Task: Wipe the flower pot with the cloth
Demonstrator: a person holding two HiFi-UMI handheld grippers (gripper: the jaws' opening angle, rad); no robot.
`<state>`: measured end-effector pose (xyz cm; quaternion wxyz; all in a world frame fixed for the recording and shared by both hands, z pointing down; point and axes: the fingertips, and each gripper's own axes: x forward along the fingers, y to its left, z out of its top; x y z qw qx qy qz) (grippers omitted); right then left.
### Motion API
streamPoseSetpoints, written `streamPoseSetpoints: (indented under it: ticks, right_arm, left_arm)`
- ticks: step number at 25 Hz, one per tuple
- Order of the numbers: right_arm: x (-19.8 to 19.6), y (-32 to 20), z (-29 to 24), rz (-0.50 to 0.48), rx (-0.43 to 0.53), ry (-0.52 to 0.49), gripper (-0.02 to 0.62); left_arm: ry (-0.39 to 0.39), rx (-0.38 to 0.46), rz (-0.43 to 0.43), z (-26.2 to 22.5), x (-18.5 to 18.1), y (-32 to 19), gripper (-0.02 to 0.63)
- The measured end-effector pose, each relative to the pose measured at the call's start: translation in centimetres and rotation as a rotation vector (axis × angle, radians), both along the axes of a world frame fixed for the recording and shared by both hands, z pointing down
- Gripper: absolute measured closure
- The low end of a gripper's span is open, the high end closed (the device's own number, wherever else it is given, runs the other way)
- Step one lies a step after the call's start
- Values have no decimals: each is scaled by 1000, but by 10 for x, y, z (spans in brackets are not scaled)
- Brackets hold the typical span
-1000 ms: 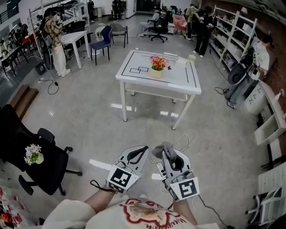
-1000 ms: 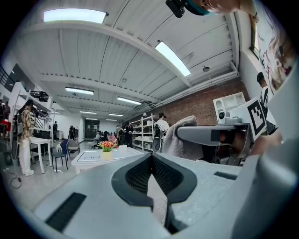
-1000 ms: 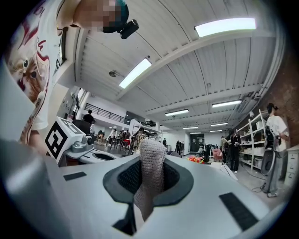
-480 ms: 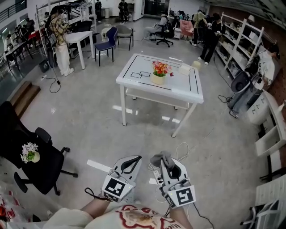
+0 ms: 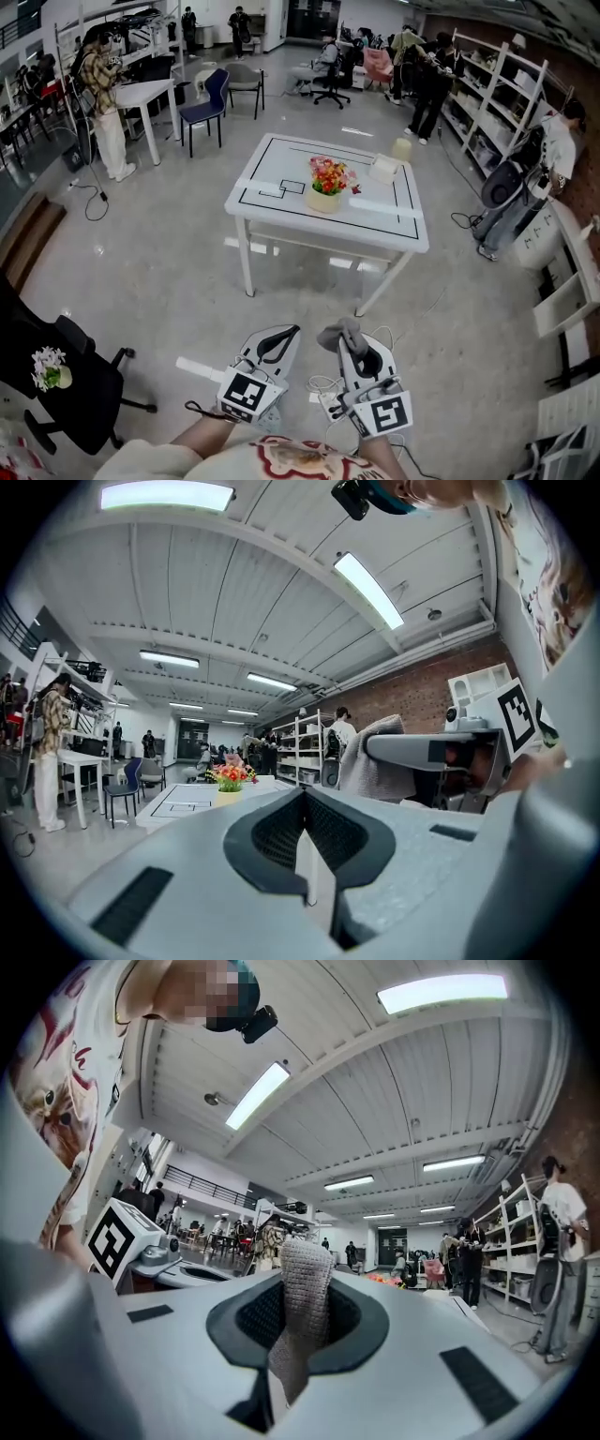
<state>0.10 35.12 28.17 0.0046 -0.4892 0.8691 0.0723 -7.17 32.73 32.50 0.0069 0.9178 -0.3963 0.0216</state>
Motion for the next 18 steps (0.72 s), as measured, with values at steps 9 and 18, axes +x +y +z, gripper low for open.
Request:
streamPoseSetpoints:
  ticks: [9,18]
  right_arm:
    - [-11,-152,-8,72,10,-13,565]
    - [-31,-208,1,51,-30,-23,565]
  left_arm:
    - [-16,16,68,-16,-11,-155,603]
    - [-31,0,70,-10,-23,-210,603]
